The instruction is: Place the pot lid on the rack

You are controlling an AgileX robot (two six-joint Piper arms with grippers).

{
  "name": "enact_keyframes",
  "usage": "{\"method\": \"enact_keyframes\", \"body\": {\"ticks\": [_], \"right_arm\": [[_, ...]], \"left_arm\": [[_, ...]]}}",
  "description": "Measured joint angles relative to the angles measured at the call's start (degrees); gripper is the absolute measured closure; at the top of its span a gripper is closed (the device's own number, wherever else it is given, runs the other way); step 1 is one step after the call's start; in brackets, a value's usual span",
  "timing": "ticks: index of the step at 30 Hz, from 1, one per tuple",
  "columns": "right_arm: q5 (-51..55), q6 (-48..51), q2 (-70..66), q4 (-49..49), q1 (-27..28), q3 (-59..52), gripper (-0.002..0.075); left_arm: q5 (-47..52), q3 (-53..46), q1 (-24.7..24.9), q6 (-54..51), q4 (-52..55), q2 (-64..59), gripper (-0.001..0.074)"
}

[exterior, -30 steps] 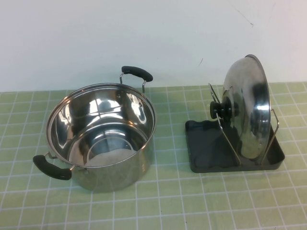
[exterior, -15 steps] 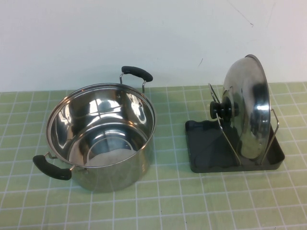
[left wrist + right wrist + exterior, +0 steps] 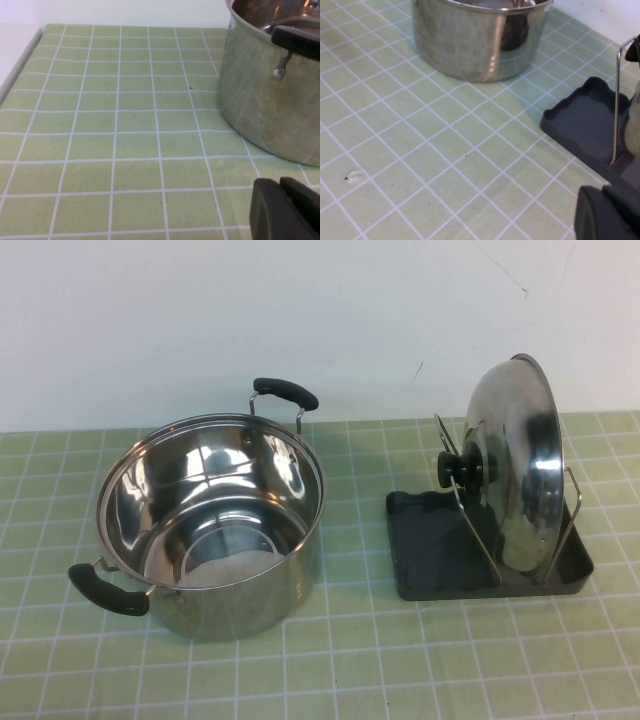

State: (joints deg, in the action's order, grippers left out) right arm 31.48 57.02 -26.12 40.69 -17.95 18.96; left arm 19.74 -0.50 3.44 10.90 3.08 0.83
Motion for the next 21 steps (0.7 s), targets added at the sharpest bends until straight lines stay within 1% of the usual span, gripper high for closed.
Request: {"method": "enact_keyframes", "body": {"ticks": [6, 12, 16, 21], "right_arm": [[-0.1, 0.1, 0.0, -0.1, 0.0, 0.0, 0.0727], [-3.6, 5.1, 2.4, -3.6, 0.4, -1.3, 0.0727], [-8.0, 5.9, 6.5, -5.5, 3.9, -2.6, 0.0727], [-14.8, 6.0, 14.0, -5.8, 12.1, -6.6, 0.0727]], "left_arm": [[0.0, 0.0, 0.0, 0.0, 0.0, 0.0, 0.0736], [0.0, 0.0, 0.0, 0.0, 0.0, 0.0, 0.0737], [-0.1, 0.0, 0.0, 0.0, 0.0, 0.0, 0.0737], [-0.1, 0.0, 0.0, 0.0, 0.0, 0.0, 0.0737]]}}
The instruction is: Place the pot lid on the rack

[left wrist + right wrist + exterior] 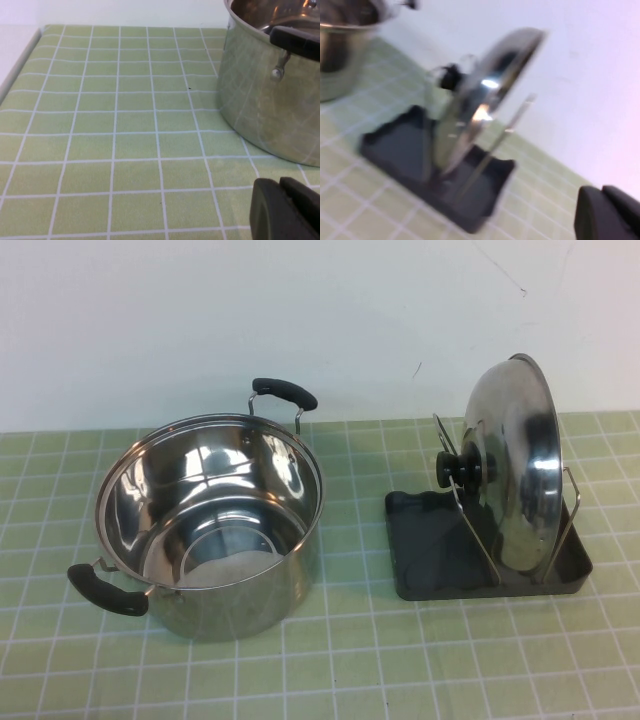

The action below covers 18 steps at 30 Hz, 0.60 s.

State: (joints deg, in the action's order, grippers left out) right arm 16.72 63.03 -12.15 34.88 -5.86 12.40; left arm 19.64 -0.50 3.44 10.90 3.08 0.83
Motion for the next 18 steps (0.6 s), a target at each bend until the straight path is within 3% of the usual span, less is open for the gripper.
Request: {"method": "enact_keyframes", "body": {"ticks": [5, 11, 14, 18], "right_arm": [[-1.0, 0.1, 7.1, 0.0, 7.6, -4.1, 0.0727], [-2.8, -1.1, 8.9, -0.6, 9.4, -5.7, 0.0727], [-4.5, -9.7, 8.9, -7.8, 9.4, -6.2, 0.0727], [-6.3, -30.4, 8.9, -25.1, 9.4, -8.5, 0.0727]], "left_arm": [[0.0, 0.0, 0.0, -0.2, 0.0, 0.0, 0.0737], [0.0, 0.0, 0.0, -0.2, 0.0, 0.0, 0.0737], [0.0, 0.0, 0.0, -0.2, 0.0, 0.0, 0.0737], [0.0, 0.0, 0.0, -0.2, 0.0, 0.0, 0.0737]]}}
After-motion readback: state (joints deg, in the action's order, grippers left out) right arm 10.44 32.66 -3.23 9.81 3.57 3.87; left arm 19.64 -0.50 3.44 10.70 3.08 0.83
